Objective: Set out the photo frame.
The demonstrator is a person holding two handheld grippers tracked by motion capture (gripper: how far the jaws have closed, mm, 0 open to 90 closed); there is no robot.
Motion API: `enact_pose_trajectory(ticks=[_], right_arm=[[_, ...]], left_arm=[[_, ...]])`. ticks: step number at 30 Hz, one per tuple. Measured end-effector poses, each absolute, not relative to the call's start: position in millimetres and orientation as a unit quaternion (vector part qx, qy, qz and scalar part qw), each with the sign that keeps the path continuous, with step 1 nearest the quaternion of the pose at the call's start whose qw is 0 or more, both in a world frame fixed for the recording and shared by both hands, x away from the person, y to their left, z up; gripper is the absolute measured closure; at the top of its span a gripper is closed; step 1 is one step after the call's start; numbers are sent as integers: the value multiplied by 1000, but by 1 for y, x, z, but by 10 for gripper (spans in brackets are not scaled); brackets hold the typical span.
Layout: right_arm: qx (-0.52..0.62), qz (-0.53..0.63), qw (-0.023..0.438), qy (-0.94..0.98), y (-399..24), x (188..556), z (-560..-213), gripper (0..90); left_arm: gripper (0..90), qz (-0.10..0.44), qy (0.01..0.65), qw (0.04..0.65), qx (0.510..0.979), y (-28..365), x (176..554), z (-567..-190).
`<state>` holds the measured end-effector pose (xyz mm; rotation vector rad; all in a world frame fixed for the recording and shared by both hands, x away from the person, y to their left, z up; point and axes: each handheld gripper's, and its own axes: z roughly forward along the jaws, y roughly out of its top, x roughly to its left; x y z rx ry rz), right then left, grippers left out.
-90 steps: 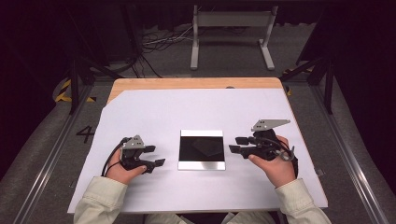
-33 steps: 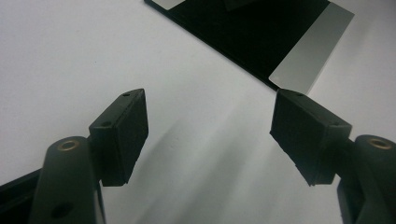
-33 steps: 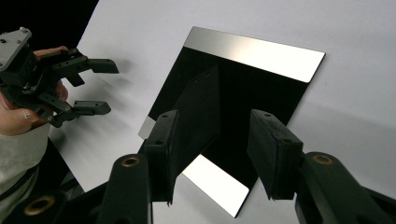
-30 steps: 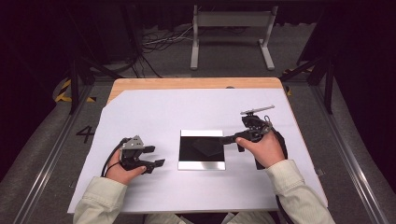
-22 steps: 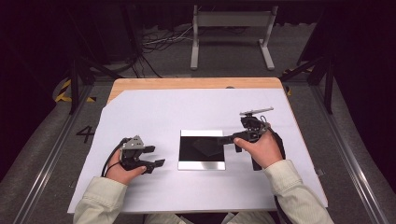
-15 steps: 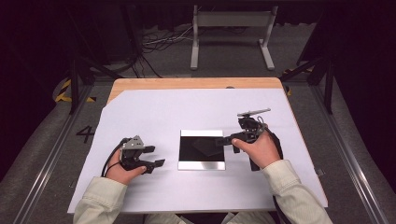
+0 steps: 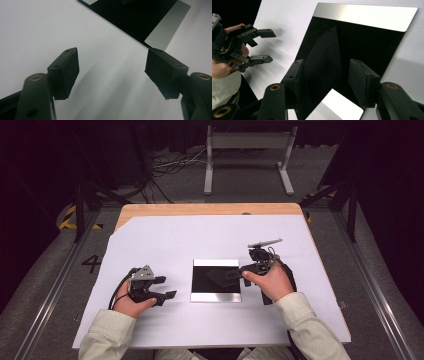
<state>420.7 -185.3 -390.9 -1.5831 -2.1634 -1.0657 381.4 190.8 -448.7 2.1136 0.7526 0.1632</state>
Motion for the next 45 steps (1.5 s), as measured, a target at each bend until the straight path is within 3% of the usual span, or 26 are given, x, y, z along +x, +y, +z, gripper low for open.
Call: enact_pose_trajectory(ticks=[19,25,45], right_arm=[[-559,-355,163,-731,-172,425,-397,520],[-569,-345,165,-728,-172,427,-397,571],[-568,-346,170,-727,-173,425,-394,622]], left_arm=[[278,64,303,432,847,191,381,-449],[278,63,304,433,846,191,381,-449],[274,60,306,433,846,190,381,-449]])
